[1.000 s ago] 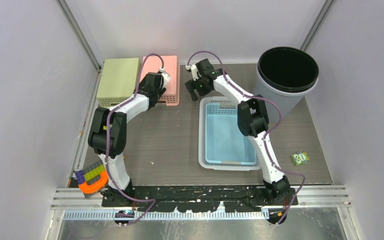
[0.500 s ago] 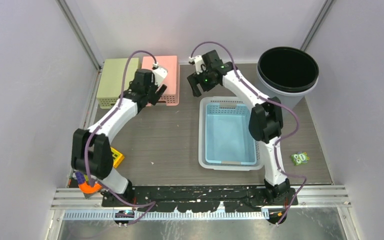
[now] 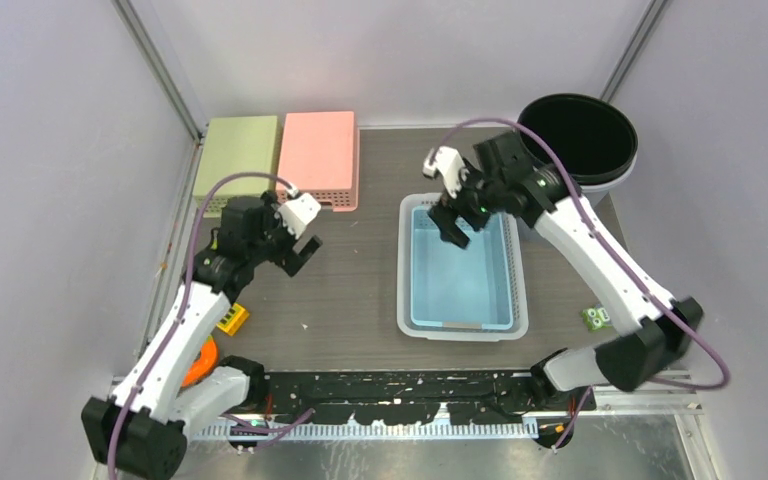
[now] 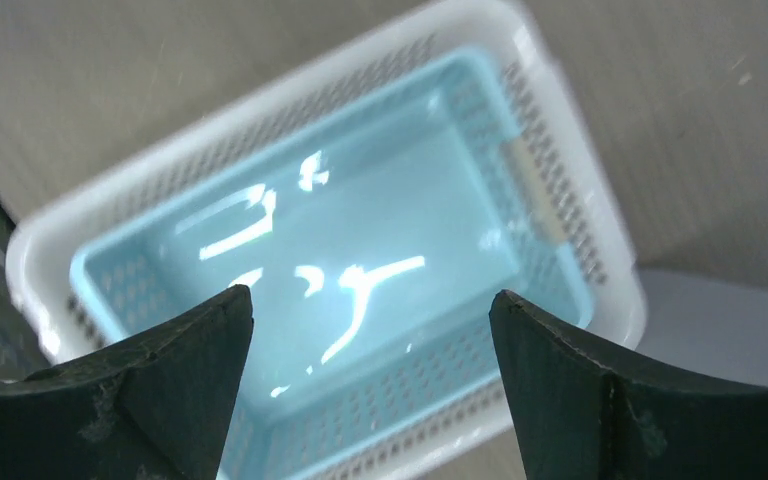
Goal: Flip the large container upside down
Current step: Move the container to the center of the board, then move the multiple containers to the center of the board.
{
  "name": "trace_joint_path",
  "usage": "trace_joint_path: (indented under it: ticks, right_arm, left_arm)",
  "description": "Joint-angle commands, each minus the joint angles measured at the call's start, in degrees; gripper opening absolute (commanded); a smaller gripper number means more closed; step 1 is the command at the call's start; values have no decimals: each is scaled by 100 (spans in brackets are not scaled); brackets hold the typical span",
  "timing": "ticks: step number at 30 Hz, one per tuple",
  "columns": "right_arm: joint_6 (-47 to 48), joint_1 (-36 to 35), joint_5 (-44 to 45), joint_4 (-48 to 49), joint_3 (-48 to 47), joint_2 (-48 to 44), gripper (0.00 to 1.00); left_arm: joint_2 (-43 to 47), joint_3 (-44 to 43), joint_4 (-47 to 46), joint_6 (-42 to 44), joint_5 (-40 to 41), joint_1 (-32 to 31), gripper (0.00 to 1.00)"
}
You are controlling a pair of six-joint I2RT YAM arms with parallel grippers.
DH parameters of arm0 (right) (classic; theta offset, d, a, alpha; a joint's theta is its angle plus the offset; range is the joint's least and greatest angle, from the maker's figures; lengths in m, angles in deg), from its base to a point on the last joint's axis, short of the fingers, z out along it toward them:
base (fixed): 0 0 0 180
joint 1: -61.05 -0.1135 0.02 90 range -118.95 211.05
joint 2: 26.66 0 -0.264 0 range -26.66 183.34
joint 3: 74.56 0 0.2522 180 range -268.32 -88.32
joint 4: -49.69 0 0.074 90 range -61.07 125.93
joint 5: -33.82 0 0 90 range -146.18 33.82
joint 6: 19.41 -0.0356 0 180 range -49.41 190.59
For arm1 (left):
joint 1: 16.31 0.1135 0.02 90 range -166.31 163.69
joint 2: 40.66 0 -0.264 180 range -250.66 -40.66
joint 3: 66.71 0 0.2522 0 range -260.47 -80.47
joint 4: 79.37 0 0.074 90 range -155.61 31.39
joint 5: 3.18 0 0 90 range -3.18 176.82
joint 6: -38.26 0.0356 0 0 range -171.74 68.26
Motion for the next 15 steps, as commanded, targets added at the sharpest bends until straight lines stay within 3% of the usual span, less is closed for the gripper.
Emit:
trace_joint_path:
  ticks: [1,5,8,15]
  right_arm:
    - [1272,10,-382,-874,1048,-1052,93]
    - [1968,5,-777,-1358,1926,-1929,94]
    - [1915,5,-586,-1271,2270,-2309,94]
    - [628,8,1920,708,2717,-3493,98]
  left_arm:
    - [933,694,652,410,-1395,23,100]
    - [1437,1092,846,567,-2107,23,100]
    - [1484,1141,848,629,-1995,23,100]
    - [1127,1133,811,597,-1842,23,100]
